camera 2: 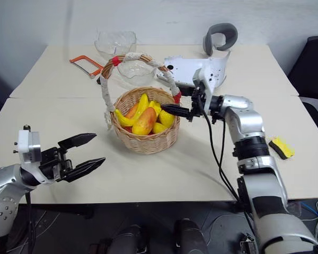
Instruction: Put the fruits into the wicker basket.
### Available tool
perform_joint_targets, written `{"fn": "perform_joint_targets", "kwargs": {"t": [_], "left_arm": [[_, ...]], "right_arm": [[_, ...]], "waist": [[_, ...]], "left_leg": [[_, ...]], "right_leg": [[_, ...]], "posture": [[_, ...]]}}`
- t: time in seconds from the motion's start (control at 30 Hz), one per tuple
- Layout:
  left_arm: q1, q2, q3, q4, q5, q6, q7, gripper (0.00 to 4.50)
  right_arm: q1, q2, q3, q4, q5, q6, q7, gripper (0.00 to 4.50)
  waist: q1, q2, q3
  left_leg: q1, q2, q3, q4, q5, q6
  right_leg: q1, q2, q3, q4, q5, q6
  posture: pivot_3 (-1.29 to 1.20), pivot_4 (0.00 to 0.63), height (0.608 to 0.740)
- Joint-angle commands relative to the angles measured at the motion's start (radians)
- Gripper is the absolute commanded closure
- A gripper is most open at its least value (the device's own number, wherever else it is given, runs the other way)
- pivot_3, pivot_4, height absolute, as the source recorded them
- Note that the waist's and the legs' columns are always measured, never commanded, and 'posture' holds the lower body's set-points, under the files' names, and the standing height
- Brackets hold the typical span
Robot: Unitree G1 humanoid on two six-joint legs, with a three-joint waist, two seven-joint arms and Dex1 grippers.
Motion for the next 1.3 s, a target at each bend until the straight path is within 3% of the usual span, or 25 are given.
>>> {"fn": "perform_joint_targets", "kwargs": {"t": [0.03, 0.27, 0.4, 0.6, 0.77, 0.93, 1.2, 1.3], "left_arm": [[0.024, 0.011, 0.048, -0.028, -0.015, -0.008, 0.006, 0.0], [0.051, -0.005, 0.035, -0.049, -0.009, -0.018, 0.017, 0.0], [0.004, -0.018, -0.021, -0.019, 0.008, -0.026, 0.012, 0.0], [-0.108, -0.019, -0.114, 0.069, 0.03, -0.024, -0.042, 0.0], [-0.211, -0.014, -0.17, 0.152, 0.04, -0.023, -0.097, 0.0], [-0.289, -0.017, -0.207, 0.231, 0.063, -0.034, -0.148, 0.0], [-0.347, -0.033, -0.216, 0.268, 0.083, -0.049, -0.164, 0.0], [-0.336, -0.021, -0.207, 0.264, 0.091, -0.052, -0.176, 0.0]], "right_arm": [[-0.053, -0.001, -0.01, 0.058, -0.021, -0.057, 0.061, 0.59], [-0.047, -0.028, -0.025, 0.055, -0.042, -0.063, 0.111, 3.09], [0.101, -0.082, -0.059, -0.187, 0.012, 0.022, 0.087, 4.37], [0.449, -0.233, -0.261, -0.783, 0.214, 0.311, -0.102, 4.35], [0.672, -0.288, -0.51, -1.036, 0.298, 0.421, -0.315, 4.35], [0.777, -0.271, -0.671, -1.082, 0.244, 0.377, -0.522, 4.35], [0.866, -0.203, -0.644, -0.974, 0.19, 0.307, -0.62, 4.35], [0.88, -0.188, -0.632, -0.934, 0.181, 0.262, -0.61, 3.36]], "waist": [[0.0, 0.0, 0.0], [0.006, 0.0, 0.0], [0.018, 0.0, 0.0], [0.035, 0.001, 0.0], [0.037, 0.001, 0.001], [0.034, 0.001, 0.001], [0.034, 0.001, 0.001], [0.032, 0.001, 0.001]], "left_leg": [[0.0, 0.0, 0.0, 0.0, 0.0, 0.0], [0.0, 0.0, 0.0, 0.0, 0.0, 0.0], [0.0, 0.0, -0.002, 0.0, 0.0, 0.0], [-0.002, -0.001, -0.004, -0.001, -0.001, 0.0], [-0.001, 0.0, -0.002, -0.001, -0.002, 0.002], [0.0, 0.0, -0.001, -0.002, -0.001, 0.002], [0.001, 0.0, -0.001, -0.003, 0.002, -0.002], [0.001, 0.0, 0.0, -0.003, 0.002, -0.001]], "right_leg": [[0.0, 0.0, 0.0, 0.0, 0.0, 0.0], [0.0, -0.001, 0.0, 0.0, 0.0, 0.0], [0.0, -0.001, -0.001, 0.0, 0.0, 0.0], [0.001, -0.001, 0.0, -0.002, 0.0, 0.0], [0.001, 0.0, 0.0, -0.002, 0.0, 0.0], [0.001, 0.001, 0.0, -0.002, 0.0, 0.0], [0.001, 0.002, 0.001, -0.001, 0.0, 0.0], [0.001, 0.002, 0.002, -0.001, 0.0, 0.001]], "posture": [[0.0, 0.15, 0.74], [0.0, 0.15, 0.74], [0.0, 0.15, 0.74], [0.0, 0.15, 0.74], [0.0, 0.15, 0.74], [0.0, 0.15, 0.74], [0.0, 0.15, 0.74], [0.0, 0.15, 0.74]]}}
